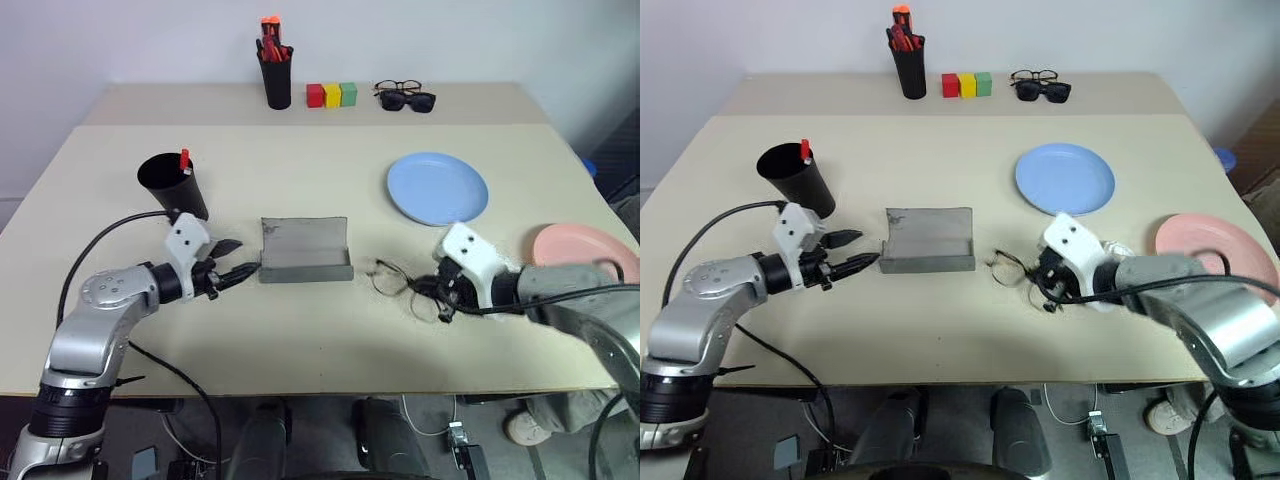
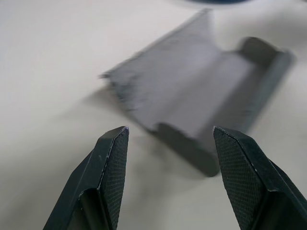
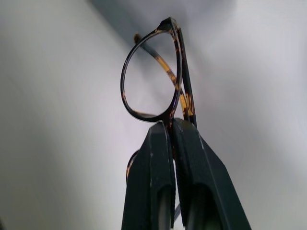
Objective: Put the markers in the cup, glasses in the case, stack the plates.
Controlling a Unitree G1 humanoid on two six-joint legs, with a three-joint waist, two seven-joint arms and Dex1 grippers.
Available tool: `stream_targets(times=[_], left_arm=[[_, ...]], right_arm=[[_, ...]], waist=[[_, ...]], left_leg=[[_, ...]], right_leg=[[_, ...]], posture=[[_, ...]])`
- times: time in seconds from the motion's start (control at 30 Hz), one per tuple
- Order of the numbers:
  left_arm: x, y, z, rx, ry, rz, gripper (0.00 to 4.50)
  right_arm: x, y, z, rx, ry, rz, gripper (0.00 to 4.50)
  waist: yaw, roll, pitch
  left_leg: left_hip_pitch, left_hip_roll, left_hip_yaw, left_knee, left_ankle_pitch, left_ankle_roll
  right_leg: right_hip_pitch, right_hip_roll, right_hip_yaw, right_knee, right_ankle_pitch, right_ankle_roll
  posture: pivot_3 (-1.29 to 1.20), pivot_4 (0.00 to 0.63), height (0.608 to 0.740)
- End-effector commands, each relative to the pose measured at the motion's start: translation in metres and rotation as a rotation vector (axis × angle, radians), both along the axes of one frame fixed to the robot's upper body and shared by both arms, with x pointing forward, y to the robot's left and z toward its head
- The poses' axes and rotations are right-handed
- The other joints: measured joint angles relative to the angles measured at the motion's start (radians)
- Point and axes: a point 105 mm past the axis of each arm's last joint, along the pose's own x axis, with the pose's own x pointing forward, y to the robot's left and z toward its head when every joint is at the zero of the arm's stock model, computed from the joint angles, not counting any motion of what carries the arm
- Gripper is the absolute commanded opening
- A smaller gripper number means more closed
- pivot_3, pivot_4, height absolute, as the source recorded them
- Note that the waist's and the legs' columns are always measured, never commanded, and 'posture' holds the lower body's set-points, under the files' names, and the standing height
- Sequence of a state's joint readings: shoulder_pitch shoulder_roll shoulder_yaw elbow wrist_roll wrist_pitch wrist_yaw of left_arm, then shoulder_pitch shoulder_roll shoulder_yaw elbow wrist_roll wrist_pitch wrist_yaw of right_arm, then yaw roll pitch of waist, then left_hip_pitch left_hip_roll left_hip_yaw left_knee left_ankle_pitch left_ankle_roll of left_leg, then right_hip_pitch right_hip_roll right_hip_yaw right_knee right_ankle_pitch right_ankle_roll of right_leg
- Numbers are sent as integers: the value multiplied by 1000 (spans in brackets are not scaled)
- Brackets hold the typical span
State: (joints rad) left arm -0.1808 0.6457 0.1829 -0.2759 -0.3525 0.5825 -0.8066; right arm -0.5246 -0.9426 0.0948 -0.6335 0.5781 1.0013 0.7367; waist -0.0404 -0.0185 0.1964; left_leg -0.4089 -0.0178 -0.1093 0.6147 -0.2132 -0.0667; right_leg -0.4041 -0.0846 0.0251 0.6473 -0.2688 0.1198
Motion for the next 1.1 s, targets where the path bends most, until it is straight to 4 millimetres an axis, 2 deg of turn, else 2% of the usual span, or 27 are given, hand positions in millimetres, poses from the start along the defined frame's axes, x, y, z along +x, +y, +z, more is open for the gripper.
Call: stream_targets(times=[0.03, 0.17, 0.2, 0.3, 0.47, 0.57, 0.63, 0.67, 0.73, 0.77, 0.8, 0.87, 0.93, 1.1], left_arm=[[2, 18, 9, -30, -37, 93, 2851], [-6, 21, 7, -53, -30, 118, 2851], [-8, 21, 7, -50, -28, 123, 2851], [-14, 22, 6, -48, -28, 141, 2851], [-21, 19, 6, -45, -27, 147, 2851], [-18, 18, 8, -38, -34, 146, 2851], [-13, 15, 13, -41, -47, 143, 2851], [-10, 13, 17, -61, -48, 138, 2851], [3, 8, 24, -39, -73, 137, 2297], [8, 7, 26, -27, -82, 140, 1992], [18, 1, 32, -36, -94, 139, 1450], [43, -21, 44, -71, -90, 117, 465], [66, -42, 50, -80, -61, 117, 465], [109, -77, 39, -60, 142, 112, 465]], right_arm=[[25, 35, 23, 29, -158, 104, 43], [68, 89, 10, 29, -192, 144, 43], [75, 96, 5, 22, -182, 141, 43], [80, 98, -15, -29, -142, 155, 43], [67, 98, -30, -57, -63, 227, 43], [54, 99, -32, -63, -40, 284, 882], [56, 100, -28, -56, -61, 268, 1851], [59, 100, -24, -48, -84, 243, 2326], [66, 99, -16, -23, -121, 202, 3393], [68, 99, -14, -15, -128, 193, 3414], [68, 98, -10, -6, -136, 186, 3414], [64, 91, -5, 14, -153, 180, 3414], [59, 82, -3, 26, -169, 177, 3414], [45, 62, 1, 79, -194, 150, 3414]], waist=[[-10, 0, 0], [-5, -1, -1], [-5, -1, -1], [8, -1, 0], [23, -1, 0], [22, -1, 0], [20, -1, 0], [20, -1, 0], [20, -1, 0], [21, -1, 0], [21, -1, 0], [28, -1, 0], [38, -2, -1], [19, -3, -1]], left_leg=[[1, 1, 0, 0, 0, 0], [0, 1, -1, 0, 0, 0], [0, 1, 0, 0, 0, 0], [-2, 0, -1, -1, 0, 0], [-3, -3, -1, -1, 0, 0], [-3, -2, -1, -1, 0, 0], [-2, -2, -1, -1, 0, 0], [-2, -2, -1, -1, 0, 0], [-2, -2, -1, -1, 0, 0], [-1, -2, -1, -1, 0, 0], [-1, -2, -1, -1, 0, 0], [-2, -2, -1, 0, 0, 0], [-3, -3, -3, 1, 0, -1], [-3, -4, -3, 1, 0, 0]], right_leg=[[0, 1, 0, 0, 0, 0], [0, 1, 0, 0, 0, -1], [-1, 1, 1, 0, 0, -1], [-2, 1, 0, 1, 0, -1], [-3, -3, 0, 0, 0, -1], [-3, -2, 0, 1, 0, -1], [-3, -2, 0, 1, 0, -1], [-3, -2, 0, 1, 0, -1], [-3, -1, 0, 2, 0, -1], [-2, -1, 0, 2, 0, -1], [-2, -1, 0, 2, 0, -1], [-2, -2, 0, 1, 1, -1], [0, -1, -3, 1, 1, 0], [0, -3, -3, 0, 0, 1]], posture=[[0, 150, 740], [0, 150, 740], [0, 150, 740], [0, 150, 740], [0, 150, 740], [0, 150, 740], [0, 150, 740], [0, 150, 740], [0, 150, 740], [0, 150, 740], [0, 150, 740], [0, 150, 740], [0, 150, 740], [0, 150, 740]])
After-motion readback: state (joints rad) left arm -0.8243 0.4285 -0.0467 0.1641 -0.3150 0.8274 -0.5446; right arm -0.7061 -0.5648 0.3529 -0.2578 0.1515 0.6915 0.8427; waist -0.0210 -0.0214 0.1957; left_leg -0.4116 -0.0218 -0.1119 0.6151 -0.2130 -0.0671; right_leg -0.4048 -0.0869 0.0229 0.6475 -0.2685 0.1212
